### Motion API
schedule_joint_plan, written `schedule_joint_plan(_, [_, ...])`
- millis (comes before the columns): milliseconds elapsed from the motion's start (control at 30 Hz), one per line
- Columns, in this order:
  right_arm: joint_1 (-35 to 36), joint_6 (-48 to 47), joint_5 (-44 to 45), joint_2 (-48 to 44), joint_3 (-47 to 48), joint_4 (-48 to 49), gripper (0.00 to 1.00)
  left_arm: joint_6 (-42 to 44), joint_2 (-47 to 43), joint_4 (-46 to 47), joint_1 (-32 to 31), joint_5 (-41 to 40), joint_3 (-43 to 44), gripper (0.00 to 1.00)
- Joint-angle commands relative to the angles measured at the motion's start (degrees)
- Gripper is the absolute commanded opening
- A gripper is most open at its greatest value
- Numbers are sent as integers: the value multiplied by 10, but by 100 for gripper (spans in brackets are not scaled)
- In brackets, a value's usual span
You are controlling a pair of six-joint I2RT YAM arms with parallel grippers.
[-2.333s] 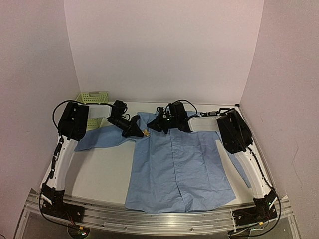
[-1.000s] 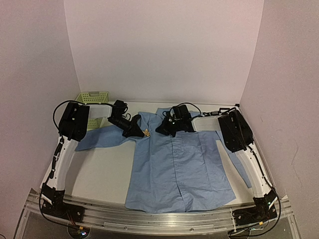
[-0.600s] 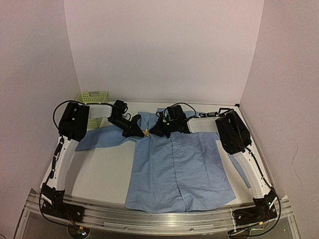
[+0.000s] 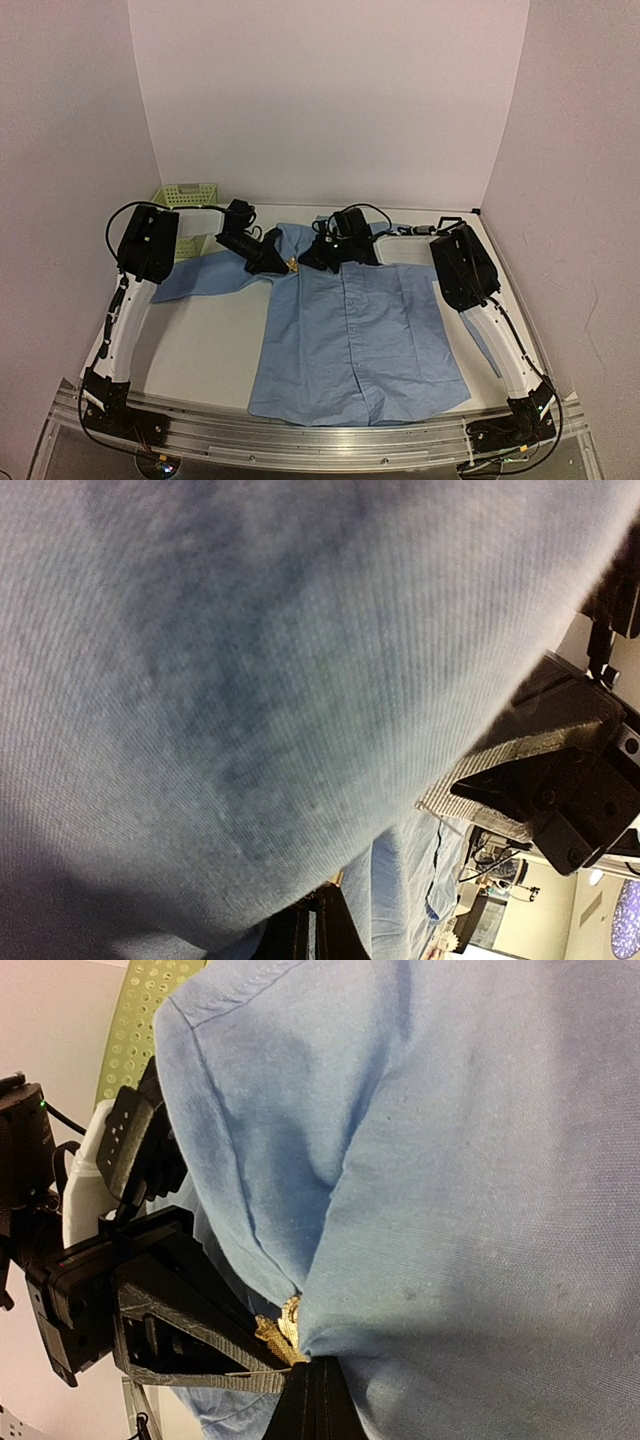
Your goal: Pin the brooch onto the clothing
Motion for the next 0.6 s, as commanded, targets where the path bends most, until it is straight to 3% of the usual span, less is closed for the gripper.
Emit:
schedule_joint_plan(0, [9,-34,23,5,28,18,0,23,19,-24,-10,-29,13,0])
schedule_joint_plan(133, [18,-86,38,-3,19,17,9,20,25,-25,-9,-25,17,0])
schedule_joint_plan(333, [16,-119,60,-8,-5,17,4,35,27,-33,-9,-34,23,0])
schedule_joint_plan(567, [17,-104,53,17,36,16,7,56,33,-50,-9,-51,28,0])
